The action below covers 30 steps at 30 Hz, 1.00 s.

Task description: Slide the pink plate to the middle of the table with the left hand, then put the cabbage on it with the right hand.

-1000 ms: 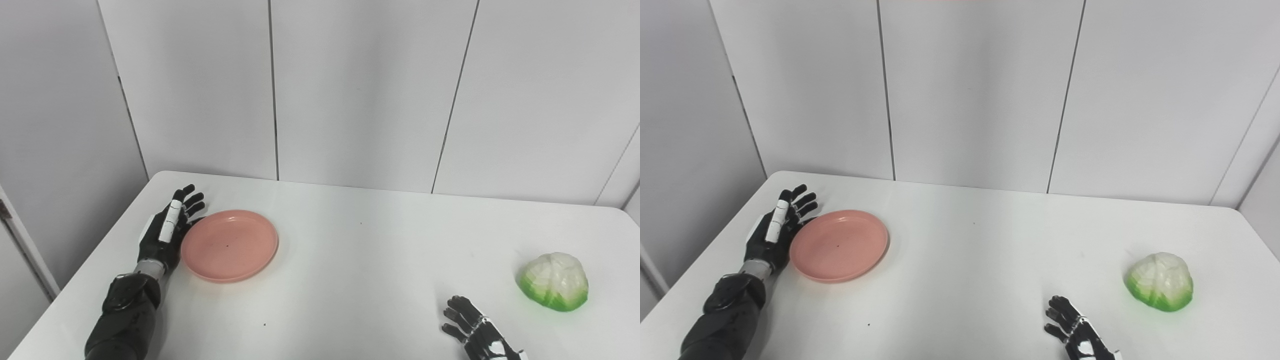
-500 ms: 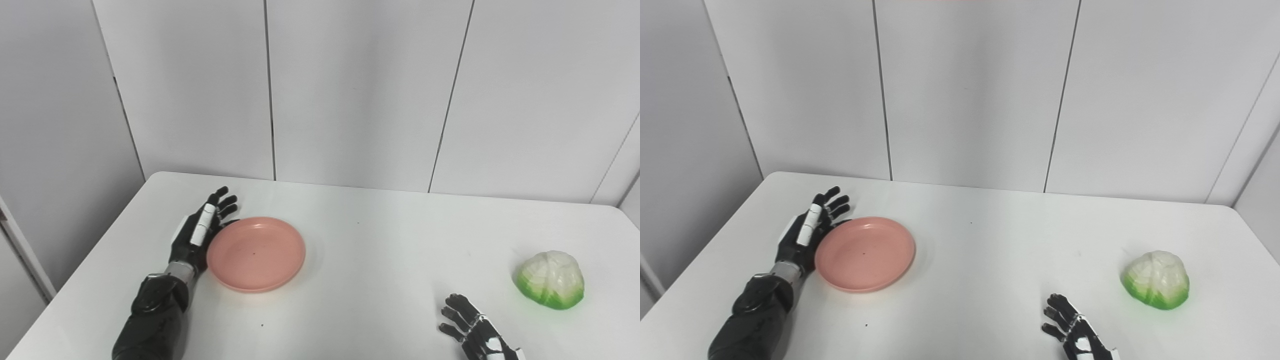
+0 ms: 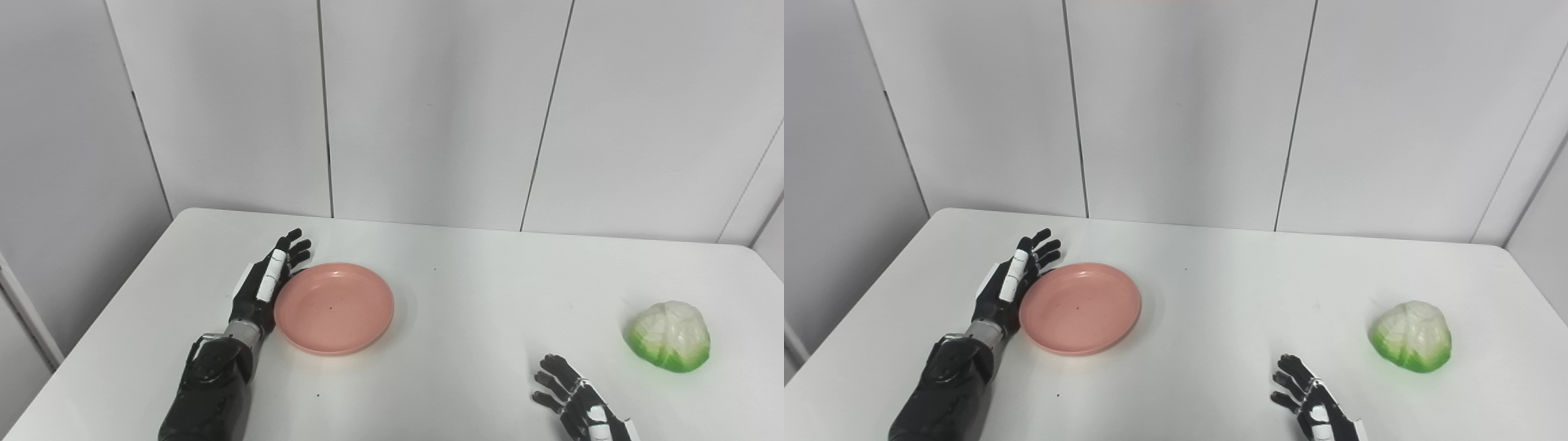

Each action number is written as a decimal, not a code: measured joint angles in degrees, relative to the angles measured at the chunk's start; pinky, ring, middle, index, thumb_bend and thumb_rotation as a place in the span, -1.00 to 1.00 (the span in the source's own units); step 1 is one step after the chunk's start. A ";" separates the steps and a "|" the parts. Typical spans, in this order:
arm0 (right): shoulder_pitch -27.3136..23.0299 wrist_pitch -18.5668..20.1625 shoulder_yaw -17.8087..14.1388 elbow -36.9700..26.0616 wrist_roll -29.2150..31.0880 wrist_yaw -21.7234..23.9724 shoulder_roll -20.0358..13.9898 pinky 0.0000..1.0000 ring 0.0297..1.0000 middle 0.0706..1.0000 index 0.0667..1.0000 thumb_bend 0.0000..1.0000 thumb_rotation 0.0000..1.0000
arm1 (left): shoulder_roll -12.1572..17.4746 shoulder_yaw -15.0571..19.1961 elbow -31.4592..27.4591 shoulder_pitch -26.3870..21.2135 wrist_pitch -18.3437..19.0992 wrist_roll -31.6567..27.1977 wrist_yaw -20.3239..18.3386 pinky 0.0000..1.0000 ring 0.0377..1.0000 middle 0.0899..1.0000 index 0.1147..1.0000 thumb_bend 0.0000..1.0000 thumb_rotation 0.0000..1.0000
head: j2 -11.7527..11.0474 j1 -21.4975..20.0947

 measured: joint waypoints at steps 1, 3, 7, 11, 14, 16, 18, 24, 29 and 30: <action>0.00 0.04 0.01 -0.01 -0.02 -0.02 0.01 0.56 0.66 0.70 0.60 0.80 0.96 | -0.21 -0.19 -0.48 0.22 0.20 0.08 0.44 0.60 0.81 0.76 0.72 0.87 0.74 | 0.00 -0.17; 0.00 0.17 0.04 -0.05 -0.03 -0.09 0.04 0.55 0.66 0.70 0.61 0.80 0.96 | -0.47 -0.78 -1.08 0.56 0.30 0.36 1.37 0.58 0.81 0.76 0.71 0.88 0.76 | 0.09 -0.44; 0.03 0.51 0.26 -0.23 -0.31 -0.43 0.09 0.56 0.66 0.70 0.61 0.77 0.97 | -0.87 -1.67 -2.42 1.22 0.34 1.22 2.07 0.65 0.83 0.76 0.73 0.85 0.76 | 0.35 -0.88; 0.07 0.53 0.65 -0.24 -0.44 -0.77 0.24 0.56 0.65 0.69 0.60 0.77 0.96 | -1.70 -2.26 -3.28 1.51 0.74 1.40 2.14 0.70 0.84 0.76 0.75 0.82 0.75 | 0.53 -1.84; 0.06 0.75 1.09 -0.32 -0.53 -1.16 0.33 0.55 0.64 0.68 0.59 0.77 0.96 | -2.81 -2.83 -5.47 2.43 1.75 1.57 2.42 0.76 0.85 0.77 0.76 0.85 0.73 | 0.79 -2.37; 0.03 0.95 1.40 -0.43 -0.59 -1.35 0.38 0.56 0.64 0.68 0.59 0.75 0.96 | -3.62 -3.37 -7.24 3.06 2.72 2.36 2.63 0.79 0.87 0.78 0.76 0.89 0.72 | 1.14 -3.43; -0.01 1.14 1.73 -0.52 -0.69 -1.71 0.45 0.56 0.63 0.67 0.58 0.74 0.95 | -4.07 -3.92 -8.51 3.62 3.31 2.61 2.94 0.80 0.87 0.78 0.76 0.92 0.69 | 1.58 -4.82; -0.17 2.41 3.49 -1.41 -1.50 -3.07 0.99 0.55 0.65 0.67 0.58 0.73 0.91 | -5.34 -5.60 -13.03 5.92 5.02 4.46 3.67 0.74 0.84 0.78 0.76 0.88 0.69 | 2.81 -9.23; -0.37 3.96 5.55 -2.12 -3.05 -4.65 1.48 0.58 0.67 0.70 0.60 0.74 0.94 | -5.87 -6.14 -15.28 7.10 5.83 5.11 4.42 0.80 0.85 0.78 0.72 0.88 0.73 | 3.25 -12.83; -0.44 4.15 6.03 -2.18 -3.28 -4.91 1.60 0.59 0.68 0.71 0.61 0.74 0.95 | -6.09 -6.13 -15.74 7.34 6.03 5.12 4.74 0.87 0.86 0.78 0.71 0.89 0.72 | 3.34 -13.44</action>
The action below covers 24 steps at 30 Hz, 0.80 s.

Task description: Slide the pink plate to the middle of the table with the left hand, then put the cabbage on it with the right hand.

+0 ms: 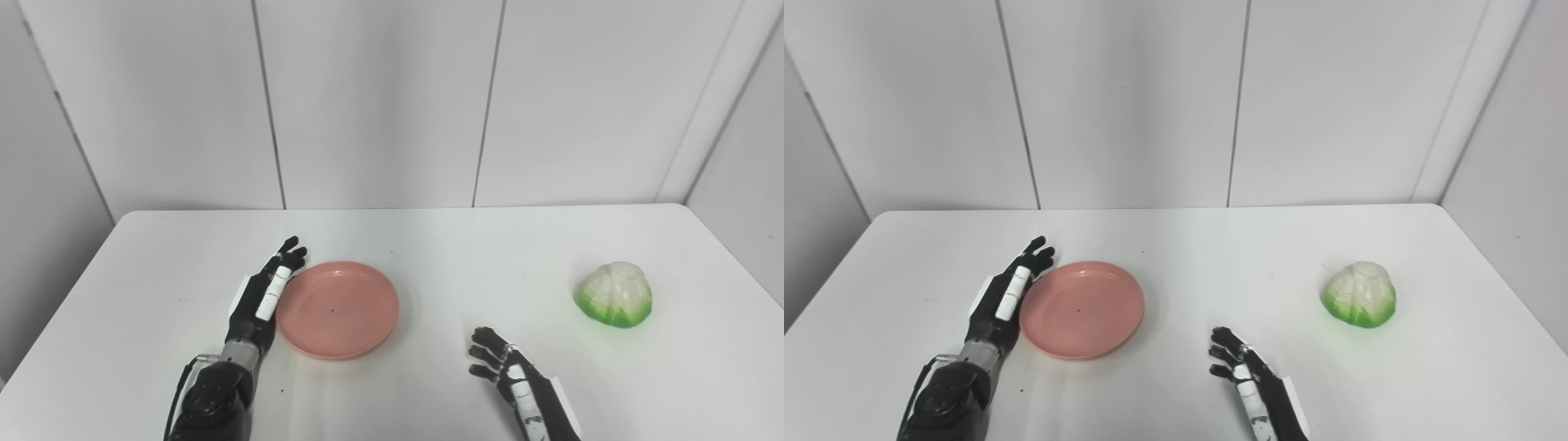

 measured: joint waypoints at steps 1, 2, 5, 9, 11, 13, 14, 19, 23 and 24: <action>-0.05 0.09 0.49 0.00 -0.22 -0.26 0.12 0.59 0.68 0.71 0.61 0.74 0.96 | -0.29 0.02 -0.62 0.33 0.31 -0.07 0.21 0.88 0.86 0.78 0.70 0.89 0.72 | 0.00 -0.01; -0.10 0.15 1.01 -0.01 -0.45 -0.50 0.23 0.60 0.68 0.72 0.61 0.74 0.96 | -0.60 0.13 -1.20 0.65 0.70 -0.23 0.27 0.92 0.87 0.78 0.70 0.90 0.71 | 0.17 -2.01; -0.29 0.38 2.26 0.00 -1.30 -1.39 0.53 0.61 0.69 0.73 0.62 0.74 0.98 | -1.48 0.85 -2.23 1.17 1.59 -1.26 0.37 0.99 0.90 0.78 0.68 0.93 0.71 | 0.18 -3.79; -0.57 0.81 3.69 0.02 -2.09 -2.16 0.97 0.62 0.70 0.74 0.64 0.73 1.00 | -2.18 0.98 -3.34 1.81 2.23 -1.70 0.36 0.88 0.89 0.79 0.69 0.94 0.76 | 0.18 -6.51; -0.73 1.14 4.37 0.05 -2.52 -2.96 1.27 0.63 0.70 0.73 0.64 0.71 1.00 | -2.44 0.95 -3.76 2.02 2.48 -1.96 0.34 0.84 0.87 0.78 0.69 0.93 0.76 | 0.09 -7.82; -0.84 1.70 4.75 0.05 -3.31 -3.65 1.79 0.63 0.69 0.73 0.65 0.69 1.00 | -2.92 0.92 -4.59 2.41 3.10 -2.61 0.10 0.89 0.88 0.78 0.69 0.92 0.73 | 0.18 -9.49; -0.91 2.02 4.78 0.04 -3.65 -3.88 2.17 0.62 0.69 0.73 0.65 0.69 1.00 | -3.35 0.76 -5.00 2.63 3.34 -2.70 -0.14 0.90 0.88 0.78 0.69 0.92 0.72 | 0.18 -9.50; -1.09 3.22 5.44 0.04 -4.69 -4.13 3.99 0.59 0.66 0.73 0.65 0.63 1.00 | -6.47 0.39 -5.63 2.76 4.06 -2.73 -0.51 1.00 0.92 0.82 0.73 0.95 0.72 | 0.18 -10.20; -1.06 3.56 5.26 -0.07 -4.76 -4.39 4.72 0.59 0.66 0.73 0.65 0.62 1.00 | -7.67 0.85 -6.24 2.84 4.67 -2.73 0.30 1.00 0.93 0.82 0.73 0.91 0.73 | 0.62 -10.03; -1.04 3.69 5.20 -0.16 -4.74 -4.39 4.74 0.60 0.67 0.74 0.66 0.62 1.00 | -7.79 0.90 -6.32 2.85 4.74 -2.72 0.49 1.00 0.94 0.83 0.74 0.91 0.74 | 0.62 -9.94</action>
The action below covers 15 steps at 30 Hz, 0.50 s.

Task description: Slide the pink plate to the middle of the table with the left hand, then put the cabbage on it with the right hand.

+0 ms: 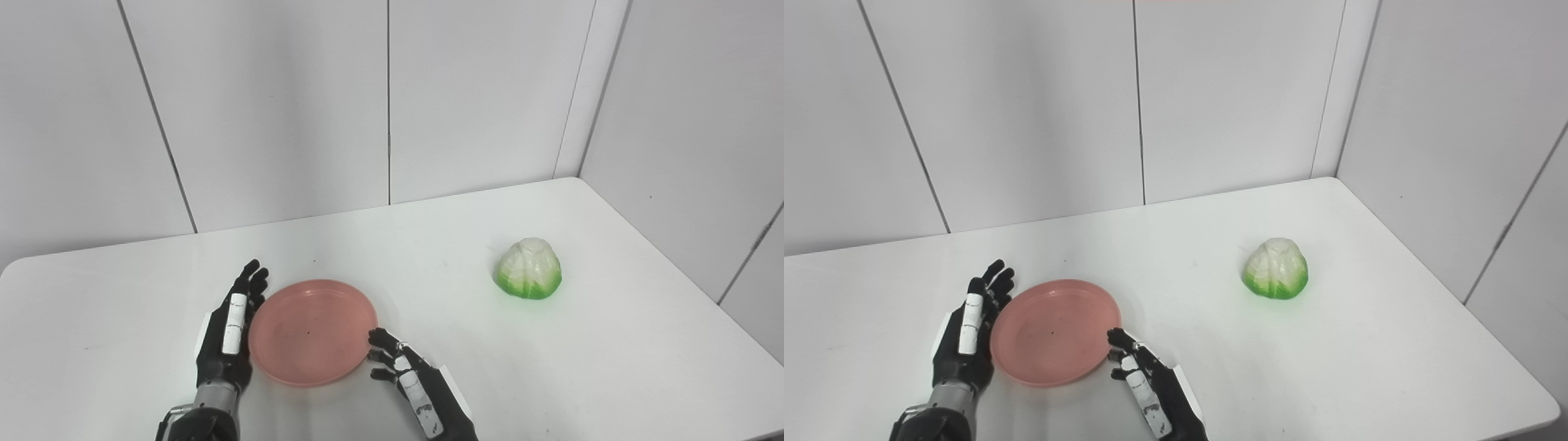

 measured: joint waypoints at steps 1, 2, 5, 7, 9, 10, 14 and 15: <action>0.01 0.10 -0.04 -0.06 0.00 0.00 0.01 0.60 0.68 0.74 0.66 0.62 1.00 | -0.22 0.07 -0.09 0.03 0.03 0.03 0.25 1.00 0.94 0.84 0.75 0.90 0.76 | 0.09 0.17; 0.03 0.15 -0.08 -0.10 0.01 0.00 0.02 0.61 0.69 0.74 0.67 0.61 1.00 | -0.37 0.08 -0.14 0.06 0.03 0.06 0.46 1.00 0.94 0.84 0.76 0.90 0.76 | 0.09 0.18; 0.07 0.21 -0.17 -0.18 0.06 0.06 0.04 0.62 0.70 0.75 0.67 0.60 1.00 | -0.54 0.04 -0.19 0.08 0.03 0.10 0.98 1.00 0.94 0.84 0.77 0.91 0.77 | 0.17 0.18; 0.09 0.21 -0.26 -0.22 0.11 0.16 0.04 0.62 0.71 0.76 0.69 0.61 1.00 | -0.54 0.04 -0.19 0.09 0.03 0.11 1.06 1.00 0.94 0.84 0.74 0.93 0.75 | 0.18 0.35; 0.14 0.22 -0.43 -0.29 0.11 0.23 0.04 0.61 0.71 0.76 0.69 0.62 0.99 | -0.60 0.07 -0.18 0.09 0.03 0.09 1.27 1.00 0.95 0.84 0.73 0.94 0.74 | 0.26 0.88; 0.18 0.22 -0.59 -0.33 0.10 0.22 0.04 0.62 0.72 0.77 0.71 0.62 0.98 | -0.65 0.12 -0.18 0.09 0.03 0.08 1.33 1.00 0.94 0.83 0.72 0.94 0.72 | 0.26 0.97; 0.33 0.19 -1.62 -0.52 0.10 0.17 0.07 0.63 0.74 0.80 0.79 0.59 0.94 | -0.88 0.42 -0.17 0.12 0.01 0.03 1.41 1.00 0.94 0.83 0.73 0.86 0.72 | 0.26 1.32; 0.35 0.02 -1.84 -0.53 -0.30 -0.19 0.08 0.61 0.73 0.81 0.82 0.54 0.93 | -0.89 0.47 -0.16 0.13 -0.02 0.02 1.41 1.00 0.93 0.82 0.73 0.85 0.72 | 0.26 1.41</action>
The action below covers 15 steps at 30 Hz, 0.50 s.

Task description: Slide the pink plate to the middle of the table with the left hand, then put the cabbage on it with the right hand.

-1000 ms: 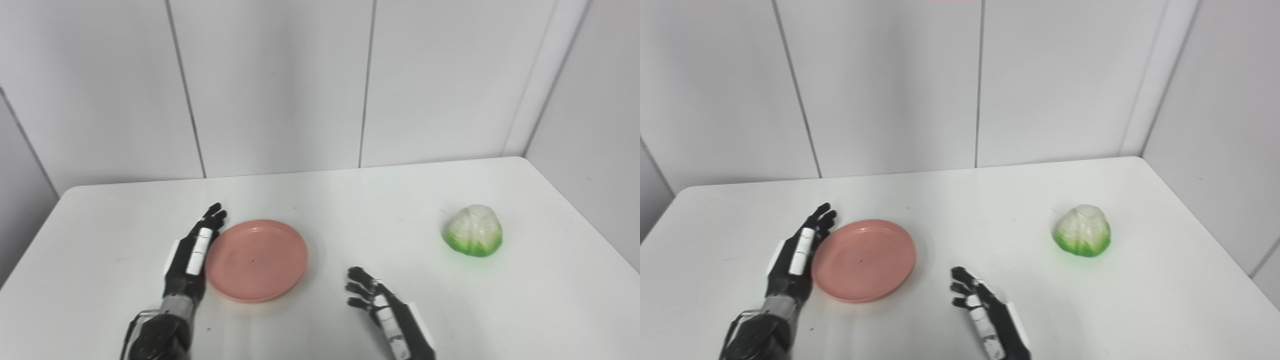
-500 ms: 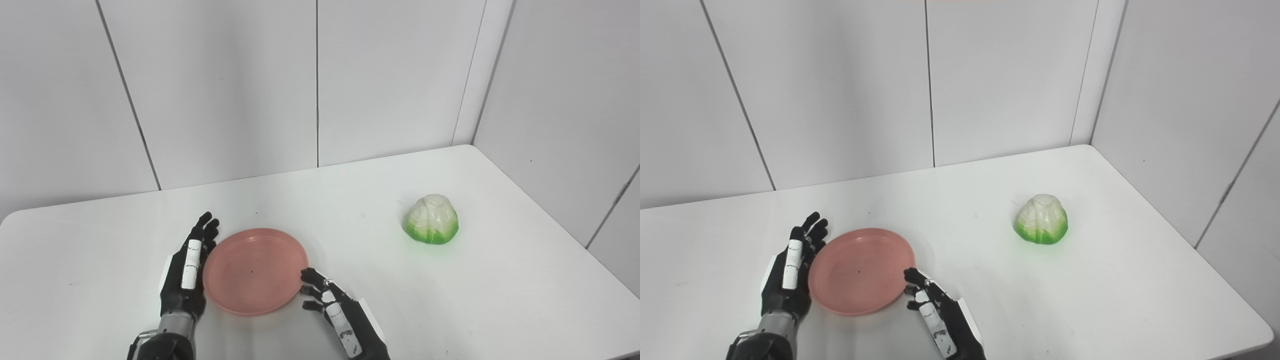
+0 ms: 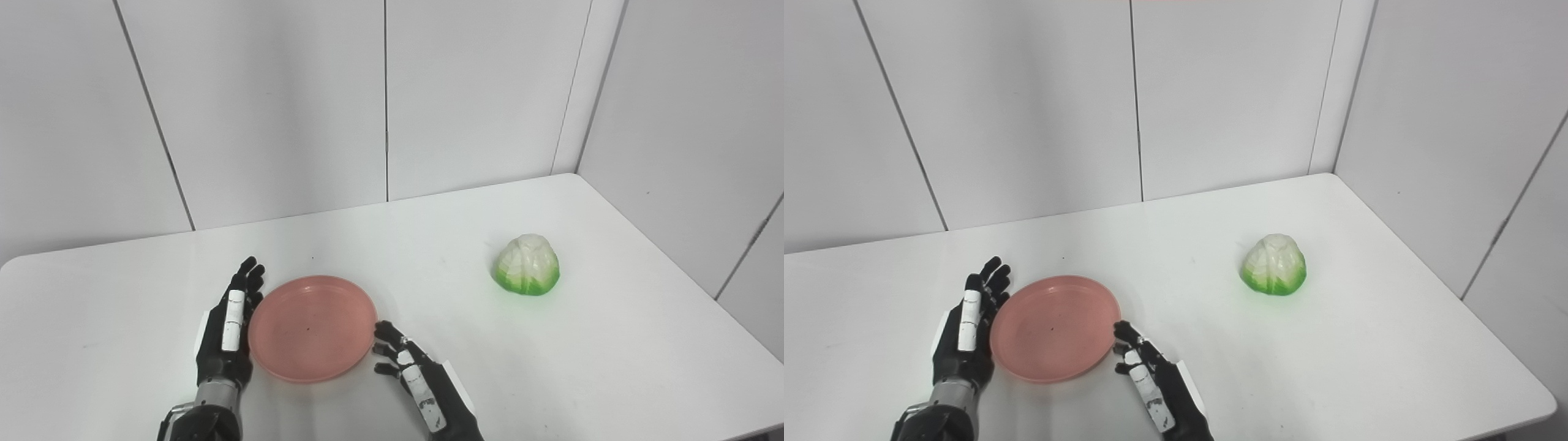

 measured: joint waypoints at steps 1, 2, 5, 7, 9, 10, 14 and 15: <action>0.02 -0.27 -0.07 0.01 -0.73 -0.58 0.02 0.60 0.73 0.81 0.83 0.52 0.92 | -0.02 0.06 0.01 0.01 -0.04 0.00 0.00 1.00 0.93 0.82 0.73 0.85 0.72 | 0.00 0.00; 0.08 -1.08 -0.19 0.04 -1.79 -1.29 0.03 0.61 0.75 0.83 0.86 0.49 0.90 | -0.06 0.11 0.01 0.02 -0.05 -0.01 0.00 1.00 0.92 0.82 0.74 0.84 0.73 | 0.00 0.00; 0.16 -5.47 -0.26 -0.17 -6.95 -3.45 0.00 0.63 0.79 0.88 0.88 0.53 0.79 | -0.13 0.15 0.09 0.02 -0.13 0.00 0.00 0.96 0.91 0.82 0.74 0.86 0.72 | 0.09 0.00; 0.17 -7.57 -0.42 -1.41 -10.61 -4.87 -0.06 0.65 0.79 0.88 0.87 0.57 0.80 | -0.22 0.21 0.27 0.01 -0.23 0.00 0.00 0.97 0.90 0.82 0.74 0.86 0.71 | 0.09 0.00; 0.17 -8.38 -0.88 -3.32 -14.25 -6.07 -0.13 0.69 0.82 0.89 0.87 0.63 0.85 | -0.46 0.42 0.49 -0.02 -0.32 -0.02 0.01 0.96 0.91 0.82 0.74 0.87 0.70 | 0.09 0.00; 0.16 -8.50 -1.24 -4.04 -15.64 -6.47 -0.21 0.70 0.83 0.90 0.87 0.64 0.86 | -0.55 0.50 0.57 -0.04 -0.38 -0.02 0.02 0.95 0.91 0.82 0.74 0.87 0.70 | 0.09 -0.09; 0.20 -8.29 -2.59 -9.69 -18.66 -6.64 -0.39 0.77 0.87 0.91 0.87 0.76 0.83 | -0.82 0.54 1.52 -0.45 -0.82 -0.02 0.02 0.94 0.91 0.81 0.74 0.89 0.69 | -0.35 0.00; 0.19 -7.56 -2.81 -11.63 -18.24 -5.94 -0.45 0.79 0.89 0.92 0.88 0.76 0.82 | -0.89 0.54 1.76 -0.55 -0.97 -0.01 0.02 0.96 0.91 0.81 0.74 0.89 0.69 | -0.35 0.00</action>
